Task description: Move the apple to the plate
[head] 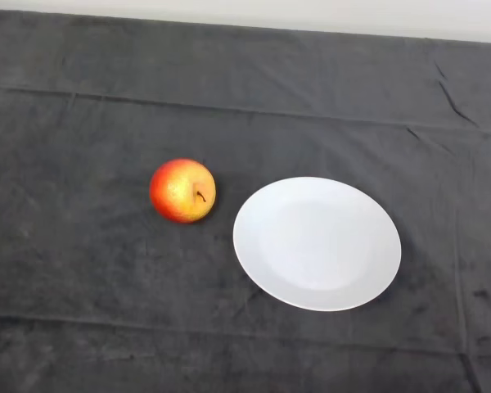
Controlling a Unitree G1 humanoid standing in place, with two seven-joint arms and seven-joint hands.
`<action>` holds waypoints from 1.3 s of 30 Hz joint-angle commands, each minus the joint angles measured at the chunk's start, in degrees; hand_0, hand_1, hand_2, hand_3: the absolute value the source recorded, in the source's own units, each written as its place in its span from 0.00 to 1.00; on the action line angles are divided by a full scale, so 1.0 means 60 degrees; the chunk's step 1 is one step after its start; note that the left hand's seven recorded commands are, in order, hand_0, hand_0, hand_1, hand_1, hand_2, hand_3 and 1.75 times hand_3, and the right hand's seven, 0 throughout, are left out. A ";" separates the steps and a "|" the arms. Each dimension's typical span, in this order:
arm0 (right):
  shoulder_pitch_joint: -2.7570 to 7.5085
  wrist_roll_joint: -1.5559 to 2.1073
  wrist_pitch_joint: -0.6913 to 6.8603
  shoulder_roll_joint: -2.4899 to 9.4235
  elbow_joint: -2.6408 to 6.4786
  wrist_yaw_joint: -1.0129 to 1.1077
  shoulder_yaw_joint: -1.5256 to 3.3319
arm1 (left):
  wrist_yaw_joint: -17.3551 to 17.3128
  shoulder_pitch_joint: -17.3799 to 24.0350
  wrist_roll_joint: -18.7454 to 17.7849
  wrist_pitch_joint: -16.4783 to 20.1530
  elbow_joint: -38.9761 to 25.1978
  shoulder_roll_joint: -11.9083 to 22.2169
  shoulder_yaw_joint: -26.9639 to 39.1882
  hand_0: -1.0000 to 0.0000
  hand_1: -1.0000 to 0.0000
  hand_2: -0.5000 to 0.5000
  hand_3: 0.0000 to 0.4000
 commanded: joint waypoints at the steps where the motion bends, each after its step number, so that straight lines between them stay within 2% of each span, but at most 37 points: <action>1: 0.0953 0.0046 0.0877 0.0783 0.0903 -0.0063 -0.0151 | -0.0063 0.0064 0.0139 0.0109 -0.0154 -0.0087 0.0207 1.00 1.00 0.50 0.00; 22: 0.0953 0.0045 0.0877 0.0783 0.0904 -0.0063 -0.0151 | -0.0102 -0.0114 0.0514 -0.0179 -0.0181 0.0034 0.0300 1.00 1.00 0.50 0.00; 39: 0.0950 0.0043 0.0872 0.0781 0.0912 -0.0062 -0.0154 | 0.0369 -0.0965 0.1339 -0.0891 -0.0186 0.0073 -0.0035 1.00 1.00 0.50 0.00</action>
